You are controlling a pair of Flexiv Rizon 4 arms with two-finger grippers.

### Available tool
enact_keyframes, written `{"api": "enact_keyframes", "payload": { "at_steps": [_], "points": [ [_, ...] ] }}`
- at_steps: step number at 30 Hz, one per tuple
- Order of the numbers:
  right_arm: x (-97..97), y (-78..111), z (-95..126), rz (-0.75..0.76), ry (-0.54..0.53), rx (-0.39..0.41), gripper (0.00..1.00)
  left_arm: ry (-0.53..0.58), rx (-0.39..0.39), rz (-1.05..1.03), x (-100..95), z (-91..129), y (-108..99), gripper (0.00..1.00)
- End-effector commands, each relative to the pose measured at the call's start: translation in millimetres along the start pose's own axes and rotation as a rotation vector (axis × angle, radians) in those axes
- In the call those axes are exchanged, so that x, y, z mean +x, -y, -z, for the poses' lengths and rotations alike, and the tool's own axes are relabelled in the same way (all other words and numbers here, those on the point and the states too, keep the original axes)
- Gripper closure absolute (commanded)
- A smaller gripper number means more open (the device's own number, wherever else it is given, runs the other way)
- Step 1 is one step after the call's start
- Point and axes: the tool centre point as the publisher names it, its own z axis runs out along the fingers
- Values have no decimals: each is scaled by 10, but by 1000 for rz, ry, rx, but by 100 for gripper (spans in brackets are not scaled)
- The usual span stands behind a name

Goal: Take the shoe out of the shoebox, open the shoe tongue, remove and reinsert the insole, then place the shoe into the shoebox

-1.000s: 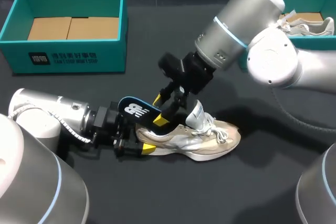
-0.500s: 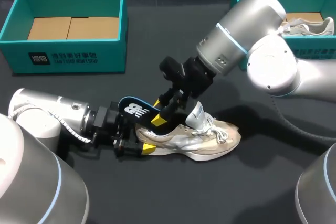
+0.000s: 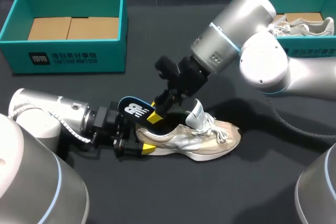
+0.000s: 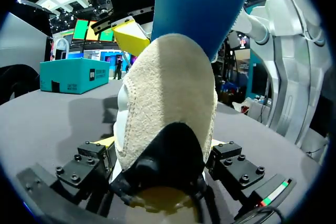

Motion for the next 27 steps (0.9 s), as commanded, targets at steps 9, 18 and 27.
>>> {"api": "enact_keyframes", "payload": {
  "at_steps": [9, 18, 27],
  "points": [
    [51, -74, -36, 38, 8, -12, 100, 1, 1, 0, -4, -9, -25, 100],
    [252, -518, 95, 217, 21, 4, 100, 1, 1, 0, -4, -9, -25, 100],
    [305, -630, 113, 293, 16, 47, 100, 1, 1, 0, -4, -9, -25, 100]
  ]
}}
